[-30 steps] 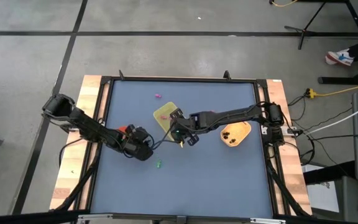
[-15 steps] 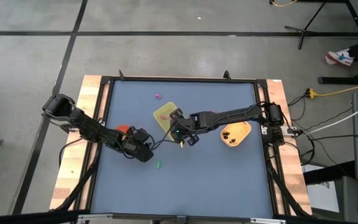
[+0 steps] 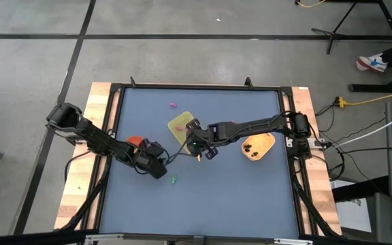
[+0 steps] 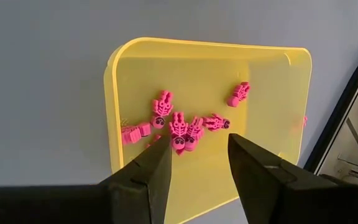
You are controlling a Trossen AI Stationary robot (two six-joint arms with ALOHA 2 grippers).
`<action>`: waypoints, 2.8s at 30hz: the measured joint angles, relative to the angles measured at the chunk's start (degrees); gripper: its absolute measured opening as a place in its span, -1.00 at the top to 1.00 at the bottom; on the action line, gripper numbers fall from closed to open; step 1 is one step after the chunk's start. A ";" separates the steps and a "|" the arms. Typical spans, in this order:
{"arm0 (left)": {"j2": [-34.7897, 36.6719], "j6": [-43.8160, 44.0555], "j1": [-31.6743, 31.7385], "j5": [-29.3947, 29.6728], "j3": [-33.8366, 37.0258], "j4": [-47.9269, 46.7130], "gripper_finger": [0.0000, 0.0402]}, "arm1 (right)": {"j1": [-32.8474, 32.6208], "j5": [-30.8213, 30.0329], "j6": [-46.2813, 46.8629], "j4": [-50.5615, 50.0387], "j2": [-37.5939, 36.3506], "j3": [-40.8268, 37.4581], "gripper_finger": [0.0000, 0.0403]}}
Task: Sort Halloween decoration
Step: Put the green skeleton toy into the orange bin
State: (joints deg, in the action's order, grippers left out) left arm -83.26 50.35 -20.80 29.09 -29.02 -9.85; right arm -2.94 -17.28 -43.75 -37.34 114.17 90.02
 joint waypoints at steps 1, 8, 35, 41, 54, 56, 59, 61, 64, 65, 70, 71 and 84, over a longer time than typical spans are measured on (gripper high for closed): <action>0.00 0.00 0.00 -0.31 0.00 0.02 0.32 | 0.00 0.00 0.00 0.00 0.00 0.00 0.22; 0.00 -1.96 0.00 -2.82 0.00 0.02 0.32 | 0.00 0.00 0.00 0.00 0.00 0.00 0.22; 0.04 -4.44 2.39 -6.49 -0.07 0.02 0.67 | 0.00 0.00 0.00 0.00 0.00 0.00 0.22; 0.09 -4.44 3.02 -7.24 -0.09 0.00 0.81 | 0.00 0.00 0.00 -0.02 0.00 0.00 0.22; 0.09 -4.39 3.04 -7.29 -0.09 0.04 0.85 | -0.01 0.00 -0.02 -0.02 0.07 0.00 0.22; 0.09 -4.34 3.04 -7.32 -0.09 0.04 0.85 | 0.00 0.00 -0.01 -0.02 0.07 0.00 0.22; 0.09 -4.28 3.06 -7.66 -0.30 0.02 0.85 | 0.00 0.00 -0.02 -0.02 0.07 0.00 0.22; 0.02 -4.36 3.06 -7.82 -0.85 -0.31 0.85 | 0.00 0.00 0.00 -0.02 0.07 0.00 0.22; -0.09 -5.00 3.10 -8.03 -2.20 -0.31 0.85 | 0.00 0.00 -0.02 -0.02 0.07 0.00 0.22; -0.09 -5.88 3.10 -8.03 -2.74 -0.21 0.85 | 0.00 0.00 -0.02 -0.02 0.07 0.00 0.22; -0.09 -8.83 3.09 -9.23 -4.99 -0.18 0.85 | -0.02 0.00 0.00 -0.02 0.07 0.00 0.22; -0.09 -8.98 3.06 -9.41 -5.46 -0.19 0.85 | -0.02 0.00 -0.02 -0.02 0.07 0.00 0.22; -0.04 -12.04 2.78 -16.13 -17.18 -17.75 0.86 | -0.02 0.02 -0.02 -0.01 0.07 0.00 0.22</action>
State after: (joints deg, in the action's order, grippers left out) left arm -83.31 38.31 -18.01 12.96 -46.19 -27.59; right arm -2.96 -17.26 -43.77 -37.36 114.24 90.02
